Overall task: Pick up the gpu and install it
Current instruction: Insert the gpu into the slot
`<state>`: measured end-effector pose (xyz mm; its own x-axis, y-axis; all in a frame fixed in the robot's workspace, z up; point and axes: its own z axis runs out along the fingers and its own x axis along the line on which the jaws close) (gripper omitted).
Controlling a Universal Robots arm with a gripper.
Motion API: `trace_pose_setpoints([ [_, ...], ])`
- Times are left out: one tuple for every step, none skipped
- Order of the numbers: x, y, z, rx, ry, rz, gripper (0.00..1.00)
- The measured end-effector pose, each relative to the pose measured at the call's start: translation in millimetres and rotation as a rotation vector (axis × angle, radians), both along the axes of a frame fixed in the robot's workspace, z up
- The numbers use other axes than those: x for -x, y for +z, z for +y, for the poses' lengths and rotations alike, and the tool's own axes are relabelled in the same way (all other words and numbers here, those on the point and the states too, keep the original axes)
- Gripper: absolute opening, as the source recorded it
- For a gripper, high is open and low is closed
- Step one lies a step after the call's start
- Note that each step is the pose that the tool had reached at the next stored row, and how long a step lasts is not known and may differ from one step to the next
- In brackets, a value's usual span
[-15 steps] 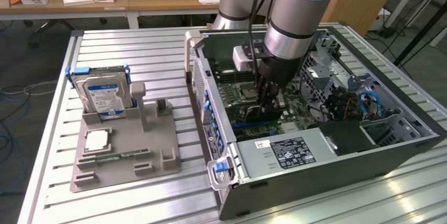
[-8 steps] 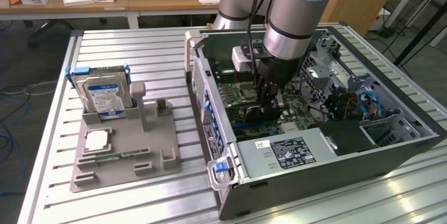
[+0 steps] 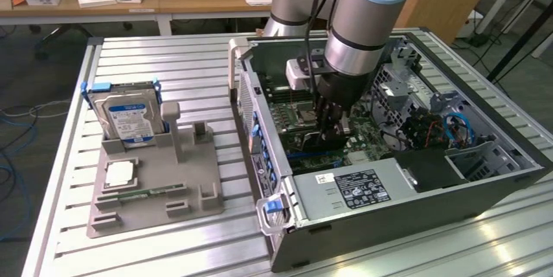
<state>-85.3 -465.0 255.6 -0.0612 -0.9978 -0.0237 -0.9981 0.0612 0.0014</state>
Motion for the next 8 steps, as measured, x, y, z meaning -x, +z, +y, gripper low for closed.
trace_pose_setpoints([
  [0.0,-0.3,0.0,0.0002,0.000,0.0001,0.26],
  [0.1,-0.6,0.1,0.0002,0.000,0.0001,0.26],
  [0.1,-0.9,0.1,0.0002,0.000,0.0001,0.26],
  [0.1,-1.3,0.2,0.0000,0.000,0.0001,0.26],
  [0.1,-1.7,0.2,0.0001,0.000,0.0001,0.26],
  [0.1,-1.9,0.2,0.0002,0.000,0.0002,0.26],
  [0.1,-2.1,0.2,0.0004,0.000,0.0002,0.26],
  [0.1,-2.2,0.4,0.0003,0.000,0.0002,0.26],
])
